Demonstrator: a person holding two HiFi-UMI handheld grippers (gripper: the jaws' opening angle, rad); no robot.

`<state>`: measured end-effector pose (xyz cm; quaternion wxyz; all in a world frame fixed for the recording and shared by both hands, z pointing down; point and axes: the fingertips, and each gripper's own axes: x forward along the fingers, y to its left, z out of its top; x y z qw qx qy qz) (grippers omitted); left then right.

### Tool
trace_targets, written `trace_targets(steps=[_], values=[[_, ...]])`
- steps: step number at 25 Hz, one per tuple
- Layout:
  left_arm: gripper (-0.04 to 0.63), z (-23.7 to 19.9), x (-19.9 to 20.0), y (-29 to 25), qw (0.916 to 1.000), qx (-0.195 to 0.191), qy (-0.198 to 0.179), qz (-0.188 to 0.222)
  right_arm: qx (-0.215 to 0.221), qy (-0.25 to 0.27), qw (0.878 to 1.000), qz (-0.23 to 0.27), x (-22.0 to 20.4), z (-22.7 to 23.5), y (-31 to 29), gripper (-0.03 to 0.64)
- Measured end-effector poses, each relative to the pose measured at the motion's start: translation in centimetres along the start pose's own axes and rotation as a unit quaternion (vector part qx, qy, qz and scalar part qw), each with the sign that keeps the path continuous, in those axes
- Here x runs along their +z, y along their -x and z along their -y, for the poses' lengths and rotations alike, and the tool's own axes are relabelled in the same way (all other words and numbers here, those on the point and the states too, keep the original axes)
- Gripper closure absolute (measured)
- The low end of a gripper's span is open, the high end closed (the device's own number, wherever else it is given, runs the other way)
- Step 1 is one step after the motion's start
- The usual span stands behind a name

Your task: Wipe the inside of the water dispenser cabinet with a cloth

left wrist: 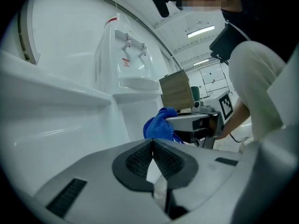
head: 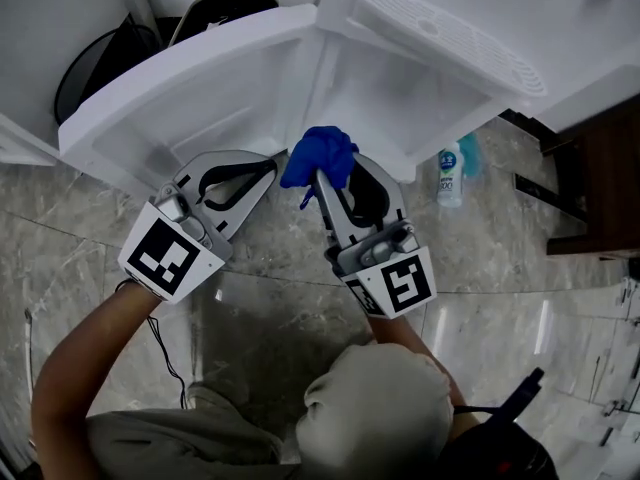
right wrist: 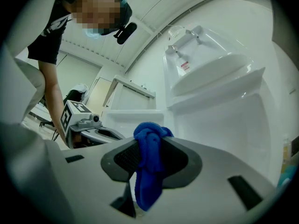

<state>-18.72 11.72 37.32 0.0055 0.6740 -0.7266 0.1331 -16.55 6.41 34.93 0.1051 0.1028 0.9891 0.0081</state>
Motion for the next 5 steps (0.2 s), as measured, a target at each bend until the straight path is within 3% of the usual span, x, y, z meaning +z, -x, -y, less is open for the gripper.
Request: trace_targets(steps=[5], values=[[0.589,0.06,-0.13,-0.20,0.9997,-0.007,-0.021,0.005,0.005,-0.003,1.000,-0.008,-0.89,-0.53,-0.12,0.509]])
